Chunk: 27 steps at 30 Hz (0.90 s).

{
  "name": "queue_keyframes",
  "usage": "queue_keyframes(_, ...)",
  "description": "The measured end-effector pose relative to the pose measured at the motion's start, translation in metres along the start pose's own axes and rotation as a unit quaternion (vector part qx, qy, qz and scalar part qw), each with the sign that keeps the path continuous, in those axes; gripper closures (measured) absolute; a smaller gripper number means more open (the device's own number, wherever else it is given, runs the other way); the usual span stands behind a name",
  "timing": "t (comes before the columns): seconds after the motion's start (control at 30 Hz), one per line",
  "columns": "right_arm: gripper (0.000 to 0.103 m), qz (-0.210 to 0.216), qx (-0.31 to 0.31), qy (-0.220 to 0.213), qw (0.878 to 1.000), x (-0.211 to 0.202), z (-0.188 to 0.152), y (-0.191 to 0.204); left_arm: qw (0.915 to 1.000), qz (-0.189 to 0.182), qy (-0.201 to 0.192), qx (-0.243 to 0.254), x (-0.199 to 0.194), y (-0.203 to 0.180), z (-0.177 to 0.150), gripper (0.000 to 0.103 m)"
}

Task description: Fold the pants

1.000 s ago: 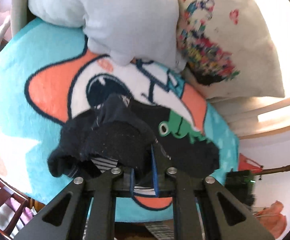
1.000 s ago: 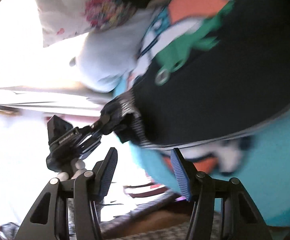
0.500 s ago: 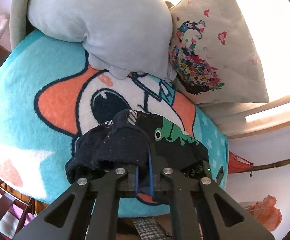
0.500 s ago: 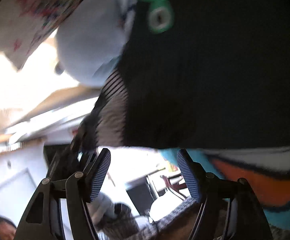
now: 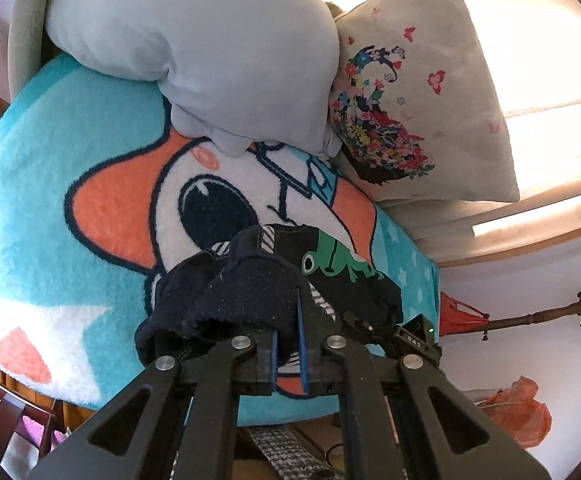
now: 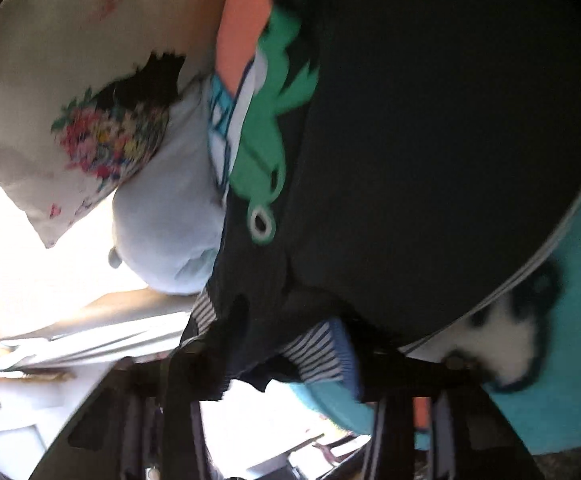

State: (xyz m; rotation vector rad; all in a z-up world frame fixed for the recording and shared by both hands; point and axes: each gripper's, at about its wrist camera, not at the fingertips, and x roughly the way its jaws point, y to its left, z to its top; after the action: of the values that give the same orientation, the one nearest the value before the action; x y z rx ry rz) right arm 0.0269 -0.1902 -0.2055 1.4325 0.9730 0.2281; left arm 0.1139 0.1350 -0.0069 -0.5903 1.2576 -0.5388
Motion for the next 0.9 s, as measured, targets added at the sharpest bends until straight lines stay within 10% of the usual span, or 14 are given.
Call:
queue_keyframes(0.13,0.093,-0.058,-0.058,-0.027,0.996,-0.024,0.015,0.012,1.0000,0.004,-0.001,-0.003,0.006,0.002,0.002,0.096)
queue_keyframes(0.4,0.096,-0.147,-0.227,-0.034,0.962,-0.017,0.056,0.104,0.9978,0.041,-0.049,-0.015,0.014,0.016,0.042,0.096)
queue_keyframes(0.67,0.093,-0.281,-0.389,-0.088,0.873,0.052,0.093,0.183,0.9857,0.122,-0.049,-0.105,0.057,0.081,0.099,0.096)
queue_keyframes(0.8,0.047,-0.227,-0.375,-0.105,0.893,0.011,0.092,0.180,0.9875,0.092,-0.049,-0.118,0.049,0.091,0.101,0.094)
queue_keyframes(0.9,0.042,-0.239,-0.362,-0.145,0.890,-0.034,0.096,0.161,0.9881,0.056,-0.038,-0.138,0.044,0.104,0.105,0.092)
